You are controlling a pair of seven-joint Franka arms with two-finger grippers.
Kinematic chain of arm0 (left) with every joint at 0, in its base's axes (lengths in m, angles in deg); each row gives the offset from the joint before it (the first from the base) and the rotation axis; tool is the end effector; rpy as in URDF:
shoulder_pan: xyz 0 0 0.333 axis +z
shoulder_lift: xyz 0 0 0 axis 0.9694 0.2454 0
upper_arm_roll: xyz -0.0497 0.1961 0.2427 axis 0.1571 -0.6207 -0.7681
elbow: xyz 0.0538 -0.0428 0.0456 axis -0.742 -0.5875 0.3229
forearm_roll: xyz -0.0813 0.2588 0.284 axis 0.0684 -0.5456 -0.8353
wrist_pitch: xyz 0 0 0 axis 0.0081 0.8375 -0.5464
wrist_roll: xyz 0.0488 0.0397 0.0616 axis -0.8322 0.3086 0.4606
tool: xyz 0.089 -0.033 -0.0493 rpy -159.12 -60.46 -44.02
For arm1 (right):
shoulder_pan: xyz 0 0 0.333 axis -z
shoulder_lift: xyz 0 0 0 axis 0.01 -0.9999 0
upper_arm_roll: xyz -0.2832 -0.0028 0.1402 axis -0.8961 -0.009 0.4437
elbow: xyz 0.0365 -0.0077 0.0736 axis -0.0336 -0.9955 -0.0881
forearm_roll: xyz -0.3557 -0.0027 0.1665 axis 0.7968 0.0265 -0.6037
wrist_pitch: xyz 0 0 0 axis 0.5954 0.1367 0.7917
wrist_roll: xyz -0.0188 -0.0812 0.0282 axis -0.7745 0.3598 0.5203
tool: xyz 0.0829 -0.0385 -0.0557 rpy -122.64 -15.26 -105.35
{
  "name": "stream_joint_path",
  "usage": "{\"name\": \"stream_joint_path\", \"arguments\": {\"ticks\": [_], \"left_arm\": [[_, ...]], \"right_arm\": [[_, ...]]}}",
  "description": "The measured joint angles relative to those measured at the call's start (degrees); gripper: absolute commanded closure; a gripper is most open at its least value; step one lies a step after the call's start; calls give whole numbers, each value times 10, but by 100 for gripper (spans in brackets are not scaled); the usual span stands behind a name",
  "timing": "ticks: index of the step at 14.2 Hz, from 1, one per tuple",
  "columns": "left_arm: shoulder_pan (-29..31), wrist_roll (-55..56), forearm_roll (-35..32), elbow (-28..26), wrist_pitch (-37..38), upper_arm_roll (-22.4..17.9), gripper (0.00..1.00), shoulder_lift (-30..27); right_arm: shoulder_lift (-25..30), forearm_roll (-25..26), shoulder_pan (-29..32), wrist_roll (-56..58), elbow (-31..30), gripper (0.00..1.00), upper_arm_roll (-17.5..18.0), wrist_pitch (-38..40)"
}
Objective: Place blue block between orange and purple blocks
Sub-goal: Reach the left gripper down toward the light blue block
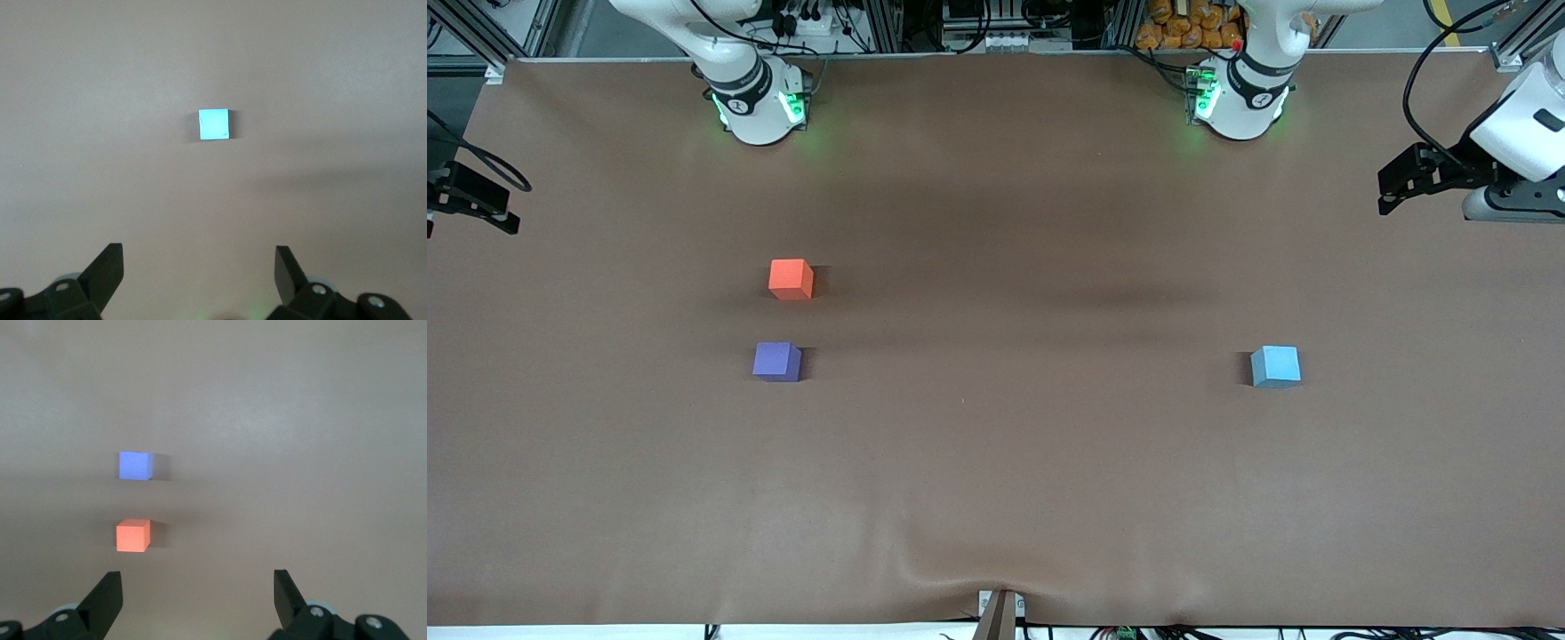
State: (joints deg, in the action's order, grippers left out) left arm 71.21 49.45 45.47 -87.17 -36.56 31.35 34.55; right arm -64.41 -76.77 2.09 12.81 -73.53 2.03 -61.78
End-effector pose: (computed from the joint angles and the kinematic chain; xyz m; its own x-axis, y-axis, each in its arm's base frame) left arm 0.5212 -0.0480 0.6325 0.9952 -0.0969 -0.0111 -0.0972 -0.9945 -0.0387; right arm 0.5470 -0.0490 0.6548 0.9980 0.0630 -0.0096 0.0630 -0.9980 0.0025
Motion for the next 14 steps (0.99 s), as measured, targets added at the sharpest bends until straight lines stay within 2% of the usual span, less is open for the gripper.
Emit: {"name": "stream_joint_path", "arguments": {"ticks": [4, 6, 9, 14], "left_arm": [[0, 0, 0, 1, 0, 0, 0, 1], [0, 3, 0, 15, 0, 0, 0, 21], [-1, 47, 0, 35, -14, 1, 0, 96], [8, 59, 0, 34, -156, 0, 0, 274]], "right_arm": [[0, -4, 0, -2, 0, 0, -2, 7], [0, -4, 0, -2, 0, 0, -3, 7], [-1, -4, 1, -2, -1, 0, -7, 7], [-1, -4, 1, -3, -2, 0, -8, 7]]}}
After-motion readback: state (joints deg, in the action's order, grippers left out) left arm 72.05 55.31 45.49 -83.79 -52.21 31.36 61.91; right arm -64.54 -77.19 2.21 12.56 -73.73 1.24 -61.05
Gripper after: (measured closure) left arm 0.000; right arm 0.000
